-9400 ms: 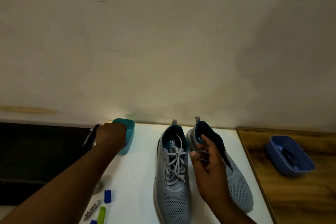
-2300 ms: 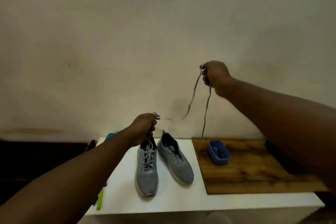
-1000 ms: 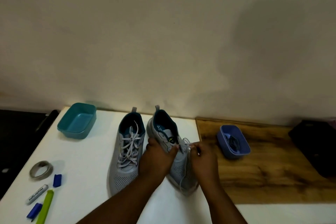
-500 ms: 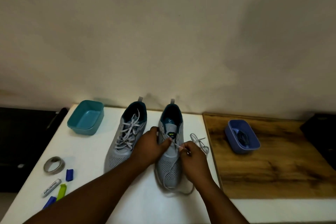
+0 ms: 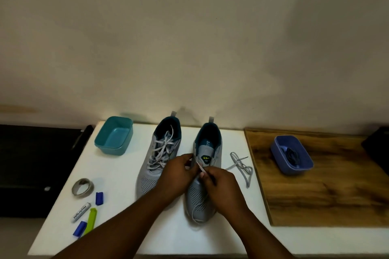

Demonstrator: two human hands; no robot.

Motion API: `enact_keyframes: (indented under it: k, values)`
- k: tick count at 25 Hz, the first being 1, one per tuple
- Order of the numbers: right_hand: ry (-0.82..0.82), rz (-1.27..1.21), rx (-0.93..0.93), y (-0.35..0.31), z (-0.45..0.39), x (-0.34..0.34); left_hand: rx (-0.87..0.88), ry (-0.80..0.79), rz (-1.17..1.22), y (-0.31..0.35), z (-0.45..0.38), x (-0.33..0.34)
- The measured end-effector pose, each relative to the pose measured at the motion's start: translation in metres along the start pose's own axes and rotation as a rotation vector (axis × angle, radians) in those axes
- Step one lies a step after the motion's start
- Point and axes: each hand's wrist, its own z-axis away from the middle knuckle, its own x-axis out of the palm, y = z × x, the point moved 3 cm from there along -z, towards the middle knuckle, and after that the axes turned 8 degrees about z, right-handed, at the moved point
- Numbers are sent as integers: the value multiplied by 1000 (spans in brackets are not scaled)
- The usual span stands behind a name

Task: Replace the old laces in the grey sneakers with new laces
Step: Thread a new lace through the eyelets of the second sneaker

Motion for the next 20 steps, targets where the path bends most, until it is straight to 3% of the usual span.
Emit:
enact_keyframes:
  k: [3, 6, 9, 14, 20]
  values:
    - [51, -44, 29, -4, 0, 2, -71, 15, -12, -4, 22, 4]
    - [145, 10, 37, -5, 1, -4, -108, 168, -138, -2, 61, 20]
    - [201, 70, 18, -4, -1, -11, -114, 299, -117, -1, 68, 26]
    - [152, 140, -33, -6, -1, -3, -175, 331, -115, 0, 46, 28]
    - [65, 191, -77, -4, -6, 10, -155, 315, 68, -18, 35, 22]
